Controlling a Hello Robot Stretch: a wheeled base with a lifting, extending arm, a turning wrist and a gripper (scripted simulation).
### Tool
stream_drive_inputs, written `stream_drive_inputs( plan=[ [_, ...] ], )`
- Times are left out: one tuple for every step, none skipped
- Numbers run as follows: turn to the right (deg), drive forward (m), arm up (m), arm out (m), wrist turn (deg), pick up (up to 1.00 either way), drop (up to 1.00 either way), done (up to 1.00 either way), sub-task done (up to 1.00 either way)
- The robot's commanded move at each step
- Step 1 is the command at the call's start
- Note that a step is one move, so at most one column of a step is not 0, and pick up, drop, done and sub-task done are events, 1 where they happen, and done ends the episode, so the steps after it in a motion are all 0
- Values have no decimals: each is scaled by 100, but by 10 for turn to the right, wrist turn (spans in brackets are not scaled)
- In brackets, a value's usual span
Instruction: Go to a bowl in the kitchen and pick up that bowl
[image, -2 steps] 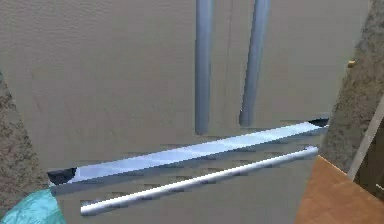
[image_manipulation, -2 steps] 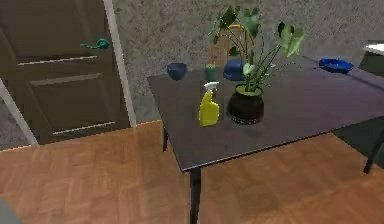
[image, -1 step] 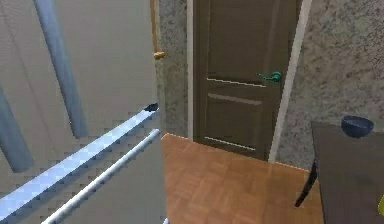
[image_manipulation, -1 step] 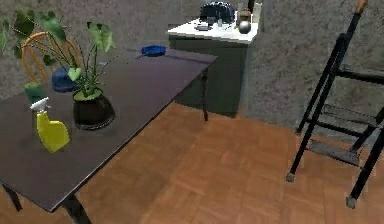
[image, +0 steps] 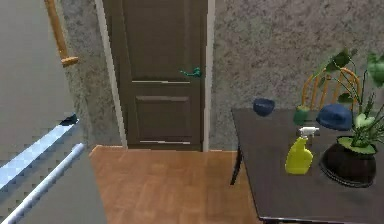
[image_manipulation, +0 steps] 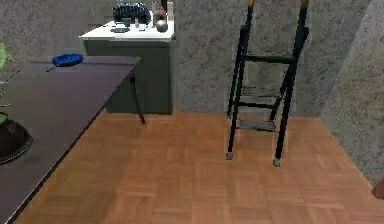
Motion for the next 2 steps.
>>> stream_drive_inputs(
  plan=[
    [0, 100, 0, 0, 0, 0, 0, 0, 0],
    [0, 45, 0, 0, 0, 0, 0, 0, 0]
  ],
)
